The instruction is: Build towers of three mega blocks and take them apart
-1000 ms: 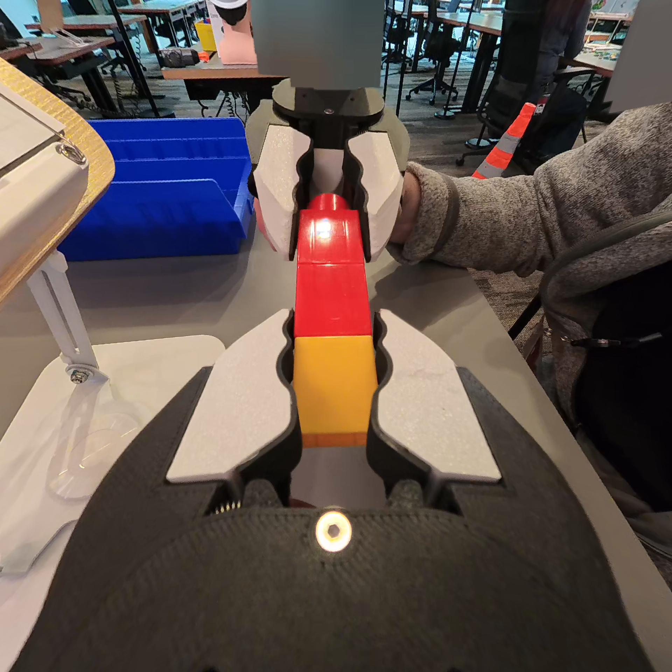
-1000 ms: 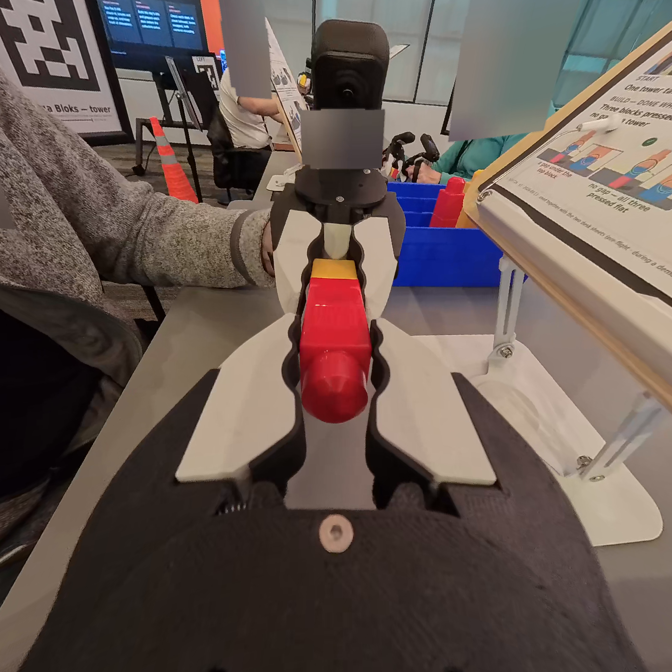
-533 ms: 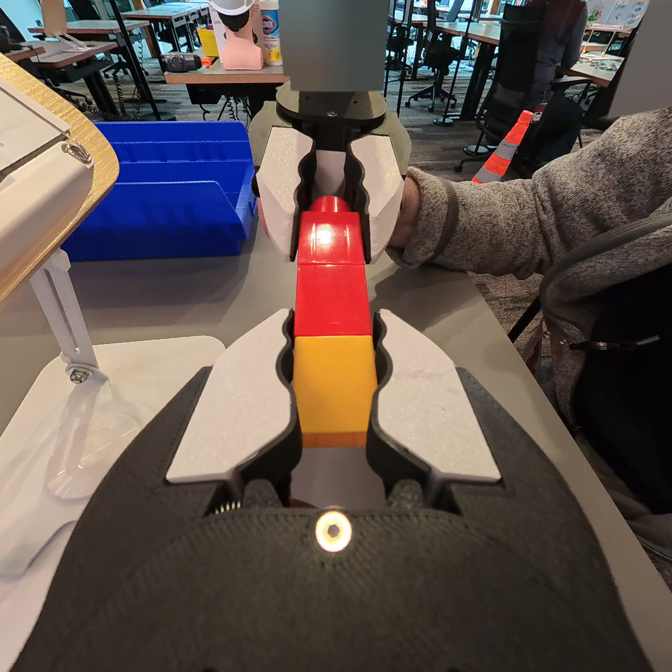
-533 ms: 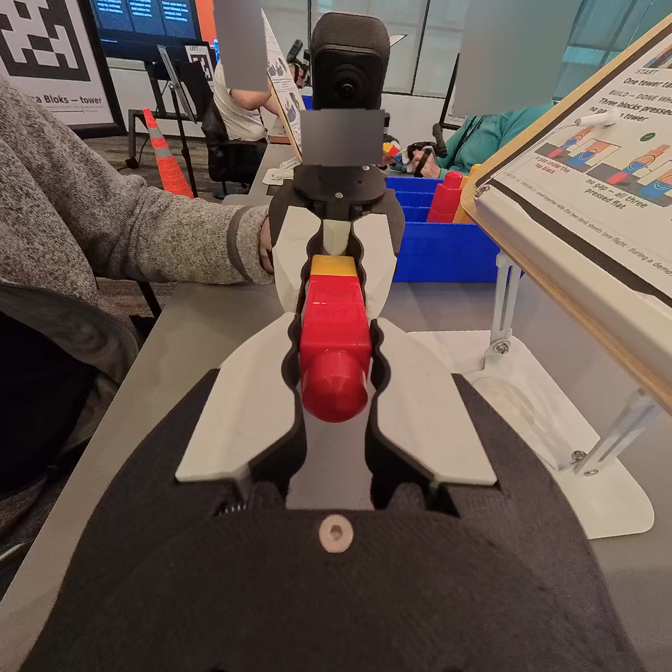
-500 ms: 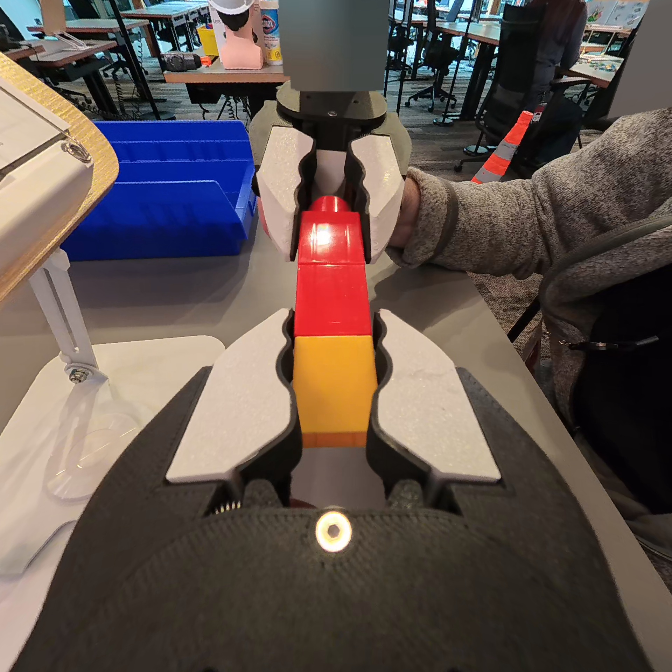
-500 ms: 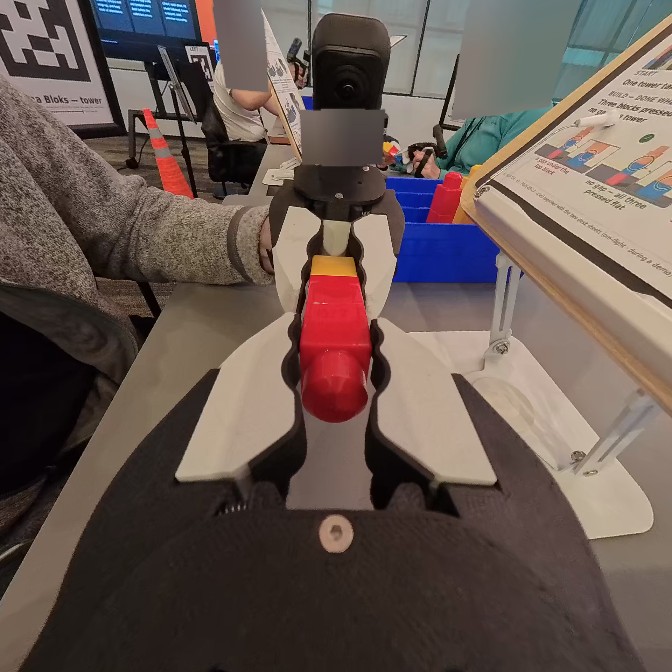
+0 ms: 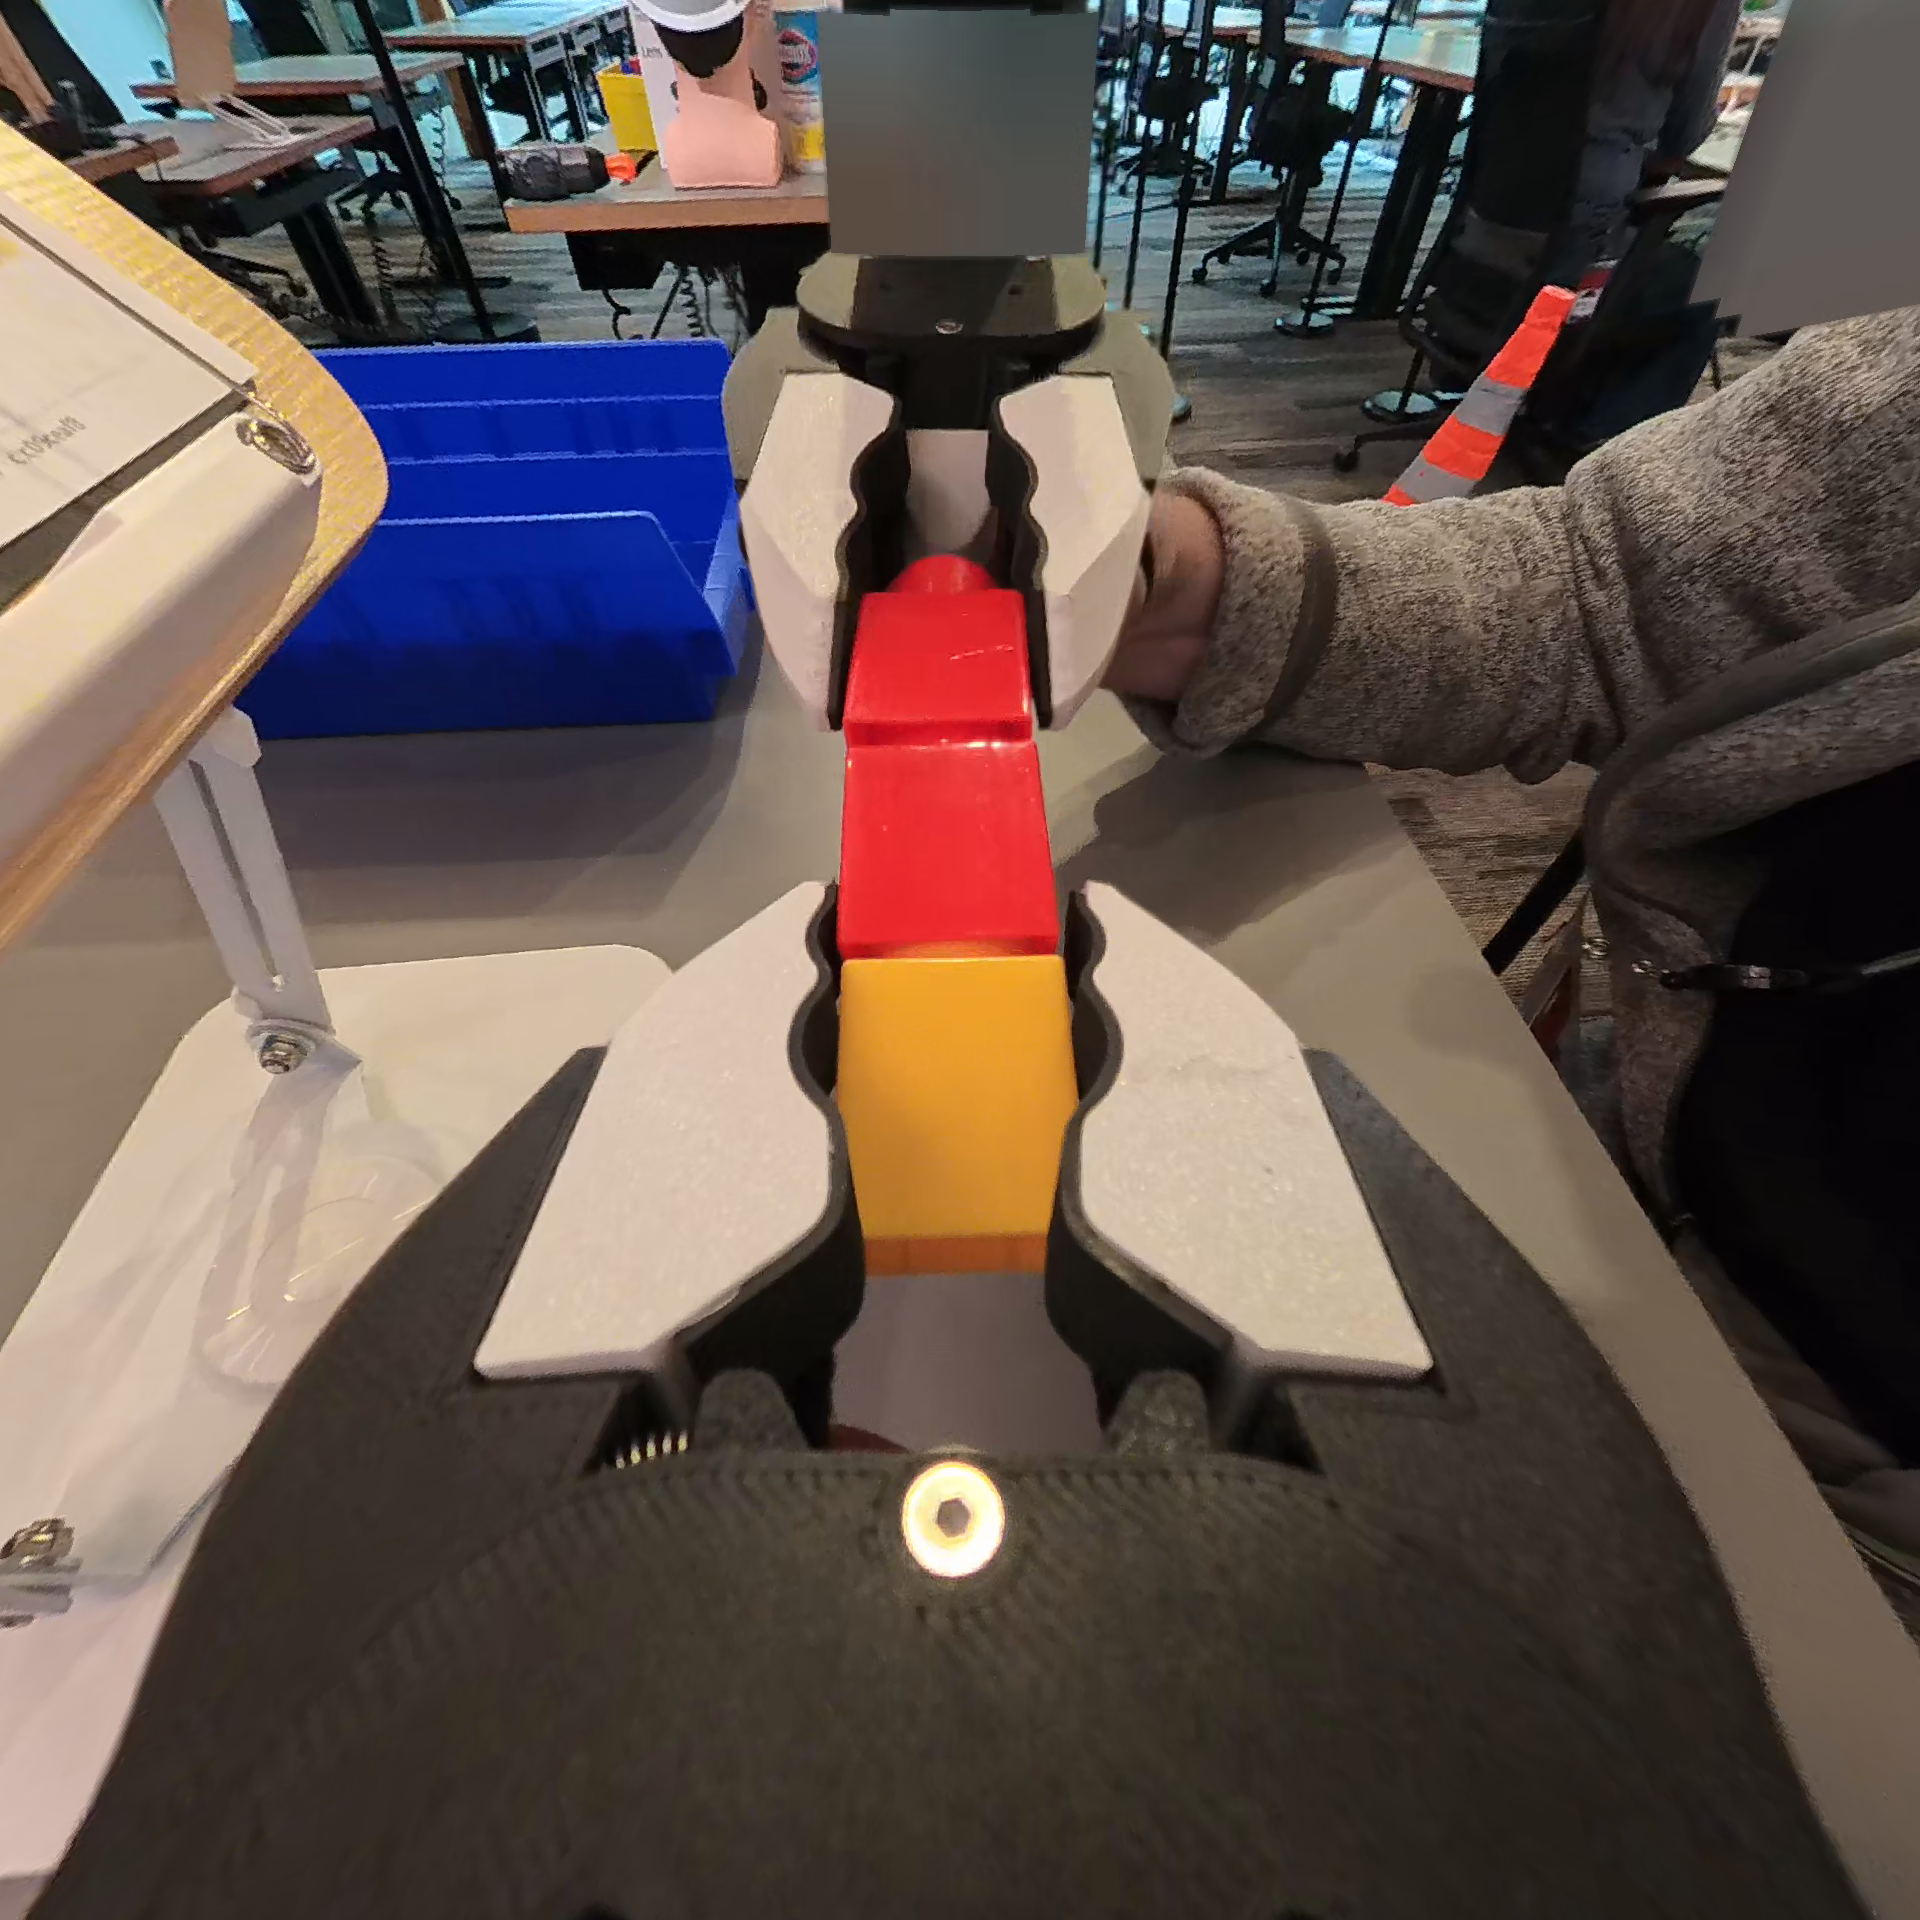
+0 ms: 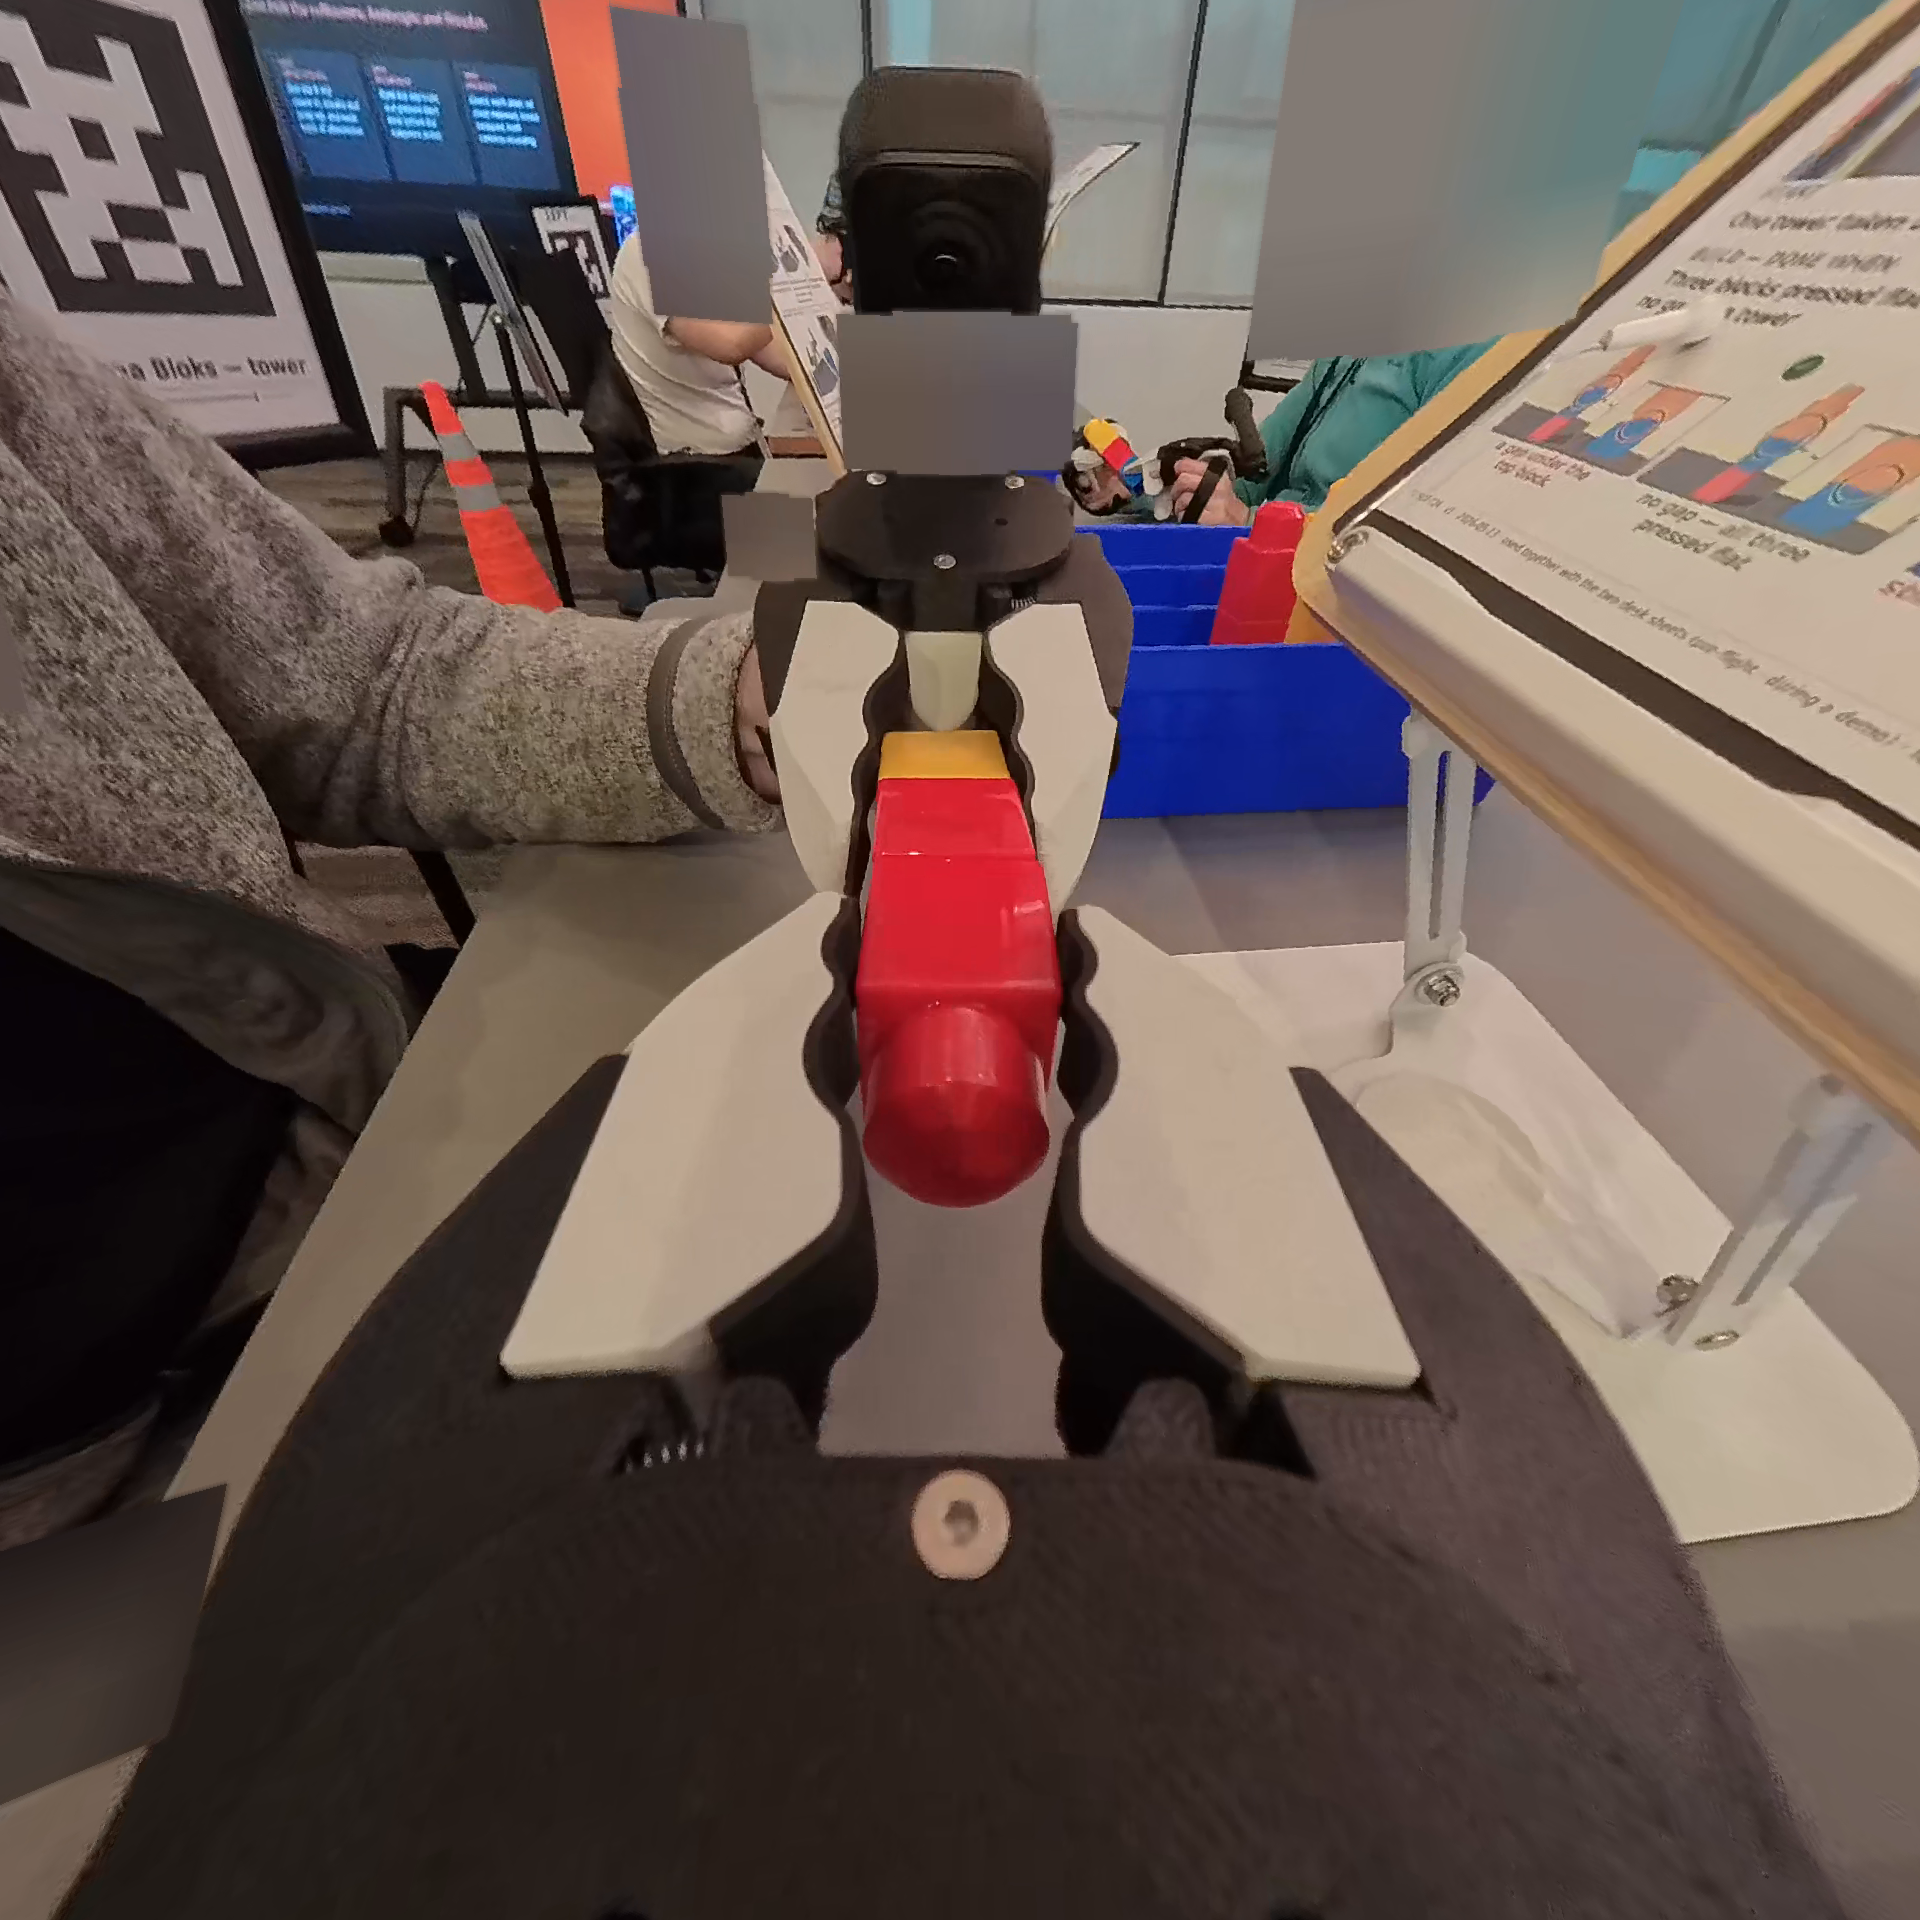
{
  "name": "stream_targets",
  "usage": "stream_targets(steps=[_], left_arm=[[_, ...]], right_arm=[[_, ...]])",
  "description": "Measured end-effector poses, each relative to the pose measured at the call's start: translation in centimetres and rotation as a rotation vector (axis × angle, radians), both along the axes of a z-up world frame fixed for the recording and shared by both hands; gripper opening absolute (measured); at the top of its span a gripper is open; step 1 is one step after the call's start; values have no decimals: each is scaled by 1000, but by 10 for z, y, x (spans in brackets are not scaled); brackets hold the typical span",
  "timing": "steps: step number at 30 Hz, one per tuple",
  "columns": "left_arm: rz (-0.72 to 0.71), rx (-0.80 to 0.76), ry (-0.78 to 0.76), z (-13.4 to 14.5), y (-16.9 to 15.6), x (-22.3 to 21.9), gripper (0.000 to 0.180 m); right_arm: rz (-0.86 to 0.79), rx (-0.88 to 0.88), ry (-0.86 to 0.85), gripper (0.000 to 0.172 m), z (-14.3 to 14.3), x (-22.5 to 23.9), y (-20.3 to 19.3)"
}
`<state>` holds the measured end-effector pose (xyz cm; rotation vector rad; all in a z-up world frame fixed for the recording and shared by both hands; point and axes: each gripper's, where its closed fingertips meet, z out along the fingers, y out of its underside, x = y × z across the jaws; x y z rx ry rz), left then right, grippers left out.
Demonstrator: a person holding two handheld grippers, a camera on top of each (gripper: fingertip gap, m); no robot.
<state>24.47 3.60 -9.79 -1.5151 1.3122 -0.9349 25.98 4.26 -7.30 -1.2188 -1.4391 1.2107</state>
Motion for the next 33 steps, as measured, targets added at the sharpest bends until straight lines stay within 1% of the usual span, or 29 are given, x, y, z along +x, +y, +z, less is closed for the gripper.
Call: stream_targets(steps=[3, 7, 10, 12, 16, 26, 33], left_arm=[[8, 9, 5, 0, 1, -1, 40], [12, 4, 2, 1, 2, -4, 40], [20, -17, -44, 7, 5, -12, 40], [29, 5, -22, 5, 6, -12, 40], [25, 7, -14, 3, 5, -9, 40], [38, -5, -49, 6, 9, -16, 40], [33, -11, -66, 7, 9, -12, 40]], right_arm=[[-1, -31, -5, 37, -2, 0, 2], [-6, -18, 3, 37, 1, 3, 3], [-18, -10, 42, 37, 9, 10, 6], [-29, 22, 20, 37, 6, 10, 6], [-19, 14, 12, 37, 3, 8, 5], [-71, 24, 81, 37, 25, 34, 15], [-50, 36, 59, 37, 19, 27, 10]])
